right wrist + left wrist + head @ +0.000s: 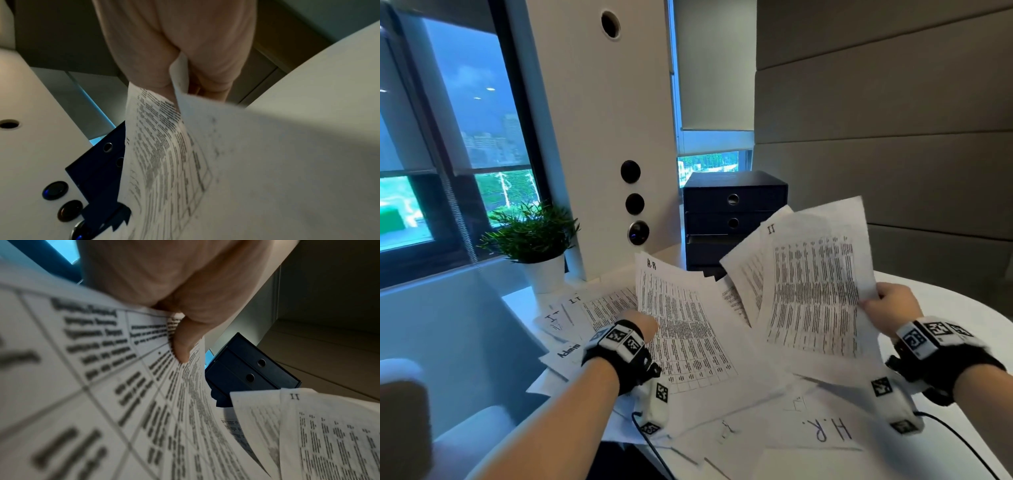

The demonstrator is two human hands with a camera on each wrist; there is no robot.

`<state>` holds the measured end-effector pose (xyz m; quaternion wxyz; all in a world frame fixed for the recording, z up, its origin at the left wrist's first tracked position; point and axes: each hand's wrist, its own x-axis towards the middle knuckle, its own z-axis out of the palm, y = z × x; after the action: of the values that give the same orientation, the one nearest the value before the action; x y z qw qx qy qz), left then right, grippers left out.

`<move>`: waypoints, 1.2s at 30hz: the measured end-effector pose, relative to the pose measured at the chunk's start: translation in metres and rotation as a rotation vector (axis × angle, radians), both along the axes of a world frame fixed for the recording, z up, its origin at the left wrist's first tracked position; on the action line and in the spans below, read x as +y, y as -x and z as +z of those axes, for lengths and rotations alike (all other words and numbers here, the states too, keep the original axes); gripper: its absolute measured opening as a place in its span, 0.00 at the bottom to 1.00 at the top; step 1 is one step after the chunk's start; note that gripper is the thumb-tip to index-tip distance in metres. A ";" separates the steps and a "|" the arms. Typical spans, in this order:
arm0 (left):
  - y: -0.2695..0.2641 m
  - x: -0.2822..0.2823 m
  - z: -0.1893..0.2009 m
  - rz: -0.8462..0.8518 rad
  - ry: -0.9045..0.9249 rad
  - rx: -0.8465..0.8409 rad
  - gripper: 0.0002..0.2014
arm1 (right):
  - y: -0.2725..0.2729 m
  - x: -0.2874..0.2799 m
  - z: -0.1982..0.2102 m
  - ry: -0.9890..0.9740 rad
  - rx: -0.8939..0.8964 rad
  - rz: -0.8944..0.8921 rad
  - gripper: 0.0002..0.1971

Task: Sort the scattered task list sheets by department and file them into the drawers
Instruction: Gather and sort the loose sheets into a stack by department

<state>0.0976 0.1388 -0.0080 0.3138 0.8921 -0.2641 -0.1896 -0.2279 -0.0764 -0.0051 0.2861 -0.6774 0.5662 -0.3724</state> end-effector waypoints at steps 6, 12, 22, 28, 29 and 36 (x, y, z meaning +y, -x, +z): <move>0.013 -0.010 0.003 -0.079 -0.094 0.036 0.19 | -0.007 0.003 -0.006 -0.099 0.010 0.070 0.04; 0.021 -0.023 0.006 -0.070 -0.094 0.013 0.20 | -0.011 0.008 -0.010 -0.159 0.206 0.133 0.05; 0.022 -0.035 -0.015 -0.038 0.194 0.126 0.11 | -0.014 0.009 -0.016 -0.130 0.264 0.188 0.07; -0.002 -0.023 -0.002 0.065 0.402 0.022 0.06 | -0.002 -0.002 -0.007 -0.098 0.068 -0.025 0.07; -0.009 -0.020 0.002 0.091 0.455 0.037 0.05 | 0.001 -0.004 -0.005 -0.091 0.046 -0.060 0.07; -0.030 -0.004 0.014 0.143 0.818 0.289 0.19 | -0.001 -0.001 0.005 -0.086 -0.115 -0.056 0.11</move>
<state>0.1271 0.1344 0.0060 0.6874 0.6748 -0.2082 -0.1700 -0.2270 -0.0776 0.0001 0.3366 -0.6258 0.5830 -0.3940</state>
